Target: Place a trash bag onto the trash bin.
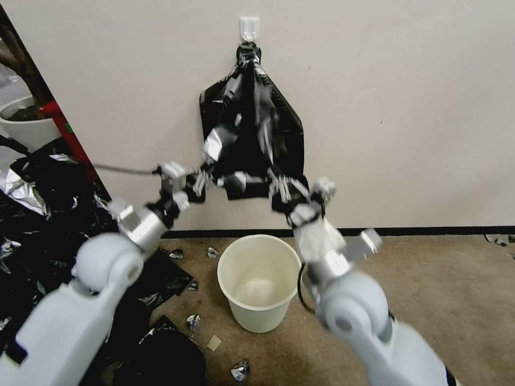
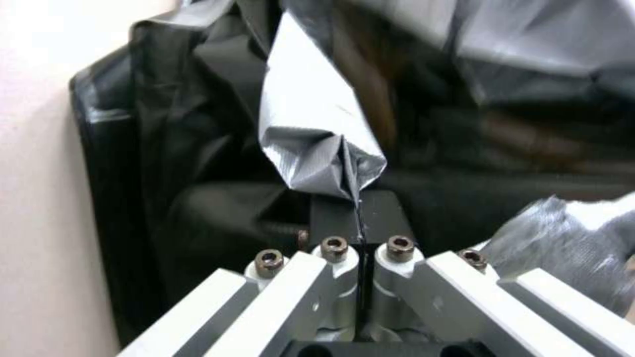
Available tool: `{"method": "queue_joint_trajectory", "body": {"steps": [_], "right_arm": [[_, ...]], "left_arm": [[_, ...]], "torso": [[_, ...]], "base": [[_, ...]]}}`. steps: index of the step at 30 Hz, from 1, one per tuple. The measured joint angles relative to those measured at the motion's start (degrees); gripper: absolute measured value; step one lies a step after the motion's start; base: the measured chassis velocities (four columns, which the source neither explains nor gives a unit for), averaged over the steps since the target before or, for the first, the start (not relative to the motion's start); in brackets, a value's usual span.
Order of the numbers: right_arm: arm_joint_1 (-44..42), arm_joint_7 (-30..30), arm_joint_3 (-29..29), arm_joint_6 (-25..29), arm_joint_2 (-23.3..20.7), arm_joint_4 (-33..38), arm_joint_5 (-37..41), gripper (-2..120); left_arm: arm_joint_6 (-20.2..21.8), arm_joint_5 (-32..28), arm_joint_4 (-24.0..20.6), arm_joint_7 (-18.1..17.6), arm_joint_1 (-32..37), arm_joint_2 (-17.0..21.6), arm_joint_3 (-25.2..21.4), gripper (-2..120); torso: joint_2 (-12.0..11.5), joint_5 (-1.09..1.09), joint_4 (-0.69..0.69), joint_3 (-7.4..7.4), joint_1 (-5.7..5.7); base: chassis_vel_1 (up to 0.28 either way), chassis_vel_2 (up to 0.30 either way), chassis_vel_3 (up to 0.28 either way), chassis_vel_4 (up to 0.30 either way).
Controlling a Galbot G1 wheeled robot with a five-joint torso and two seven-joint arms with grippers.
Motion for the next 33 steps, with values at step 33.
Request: {"method": "queue_joint_trajectory", "body": {"steps": [33], "right_arm": [[-6.6, 6.4, 0.1, 7.6, -1.8, -11.1, -10.0, 0]], "left_arm": [[-5.2, 12.6, 6.7, 1.6, 13.4, -15.8, 5.1, 0]], "torso": [[0.0, 0.0, 0.01, 0.01, 0.0]], "base": [[0.0, 0.0, 0.0, 0.0]]}}
